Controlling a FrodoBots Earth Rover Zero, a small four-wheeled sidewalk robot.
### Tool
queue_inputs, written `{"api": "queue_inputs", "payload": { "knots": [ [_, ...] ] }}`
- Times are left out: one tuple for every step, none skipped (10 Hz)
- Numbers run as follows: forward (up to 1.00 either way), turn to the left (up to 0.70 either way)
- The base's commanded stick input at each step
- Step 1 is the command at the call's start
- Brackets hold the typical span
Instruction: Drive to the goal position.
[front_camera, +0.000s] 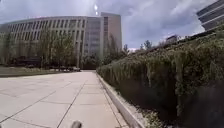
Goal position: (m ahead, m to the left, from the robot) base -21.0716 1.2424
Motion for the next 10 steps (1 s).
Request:
{"api": "queue_inputs", "payload": {
  "knots": [
    [0.1,0.0],
    [0.1,0.0],
    [0.1,0.0],
    [0.1,0.0],
    [0.1,0.0],
    [0.1,0.0],
    [0.1,0.0],
    [0.1,0.0],
    [0.1,0.0],
    [0.1,0.0]
  ]
}}
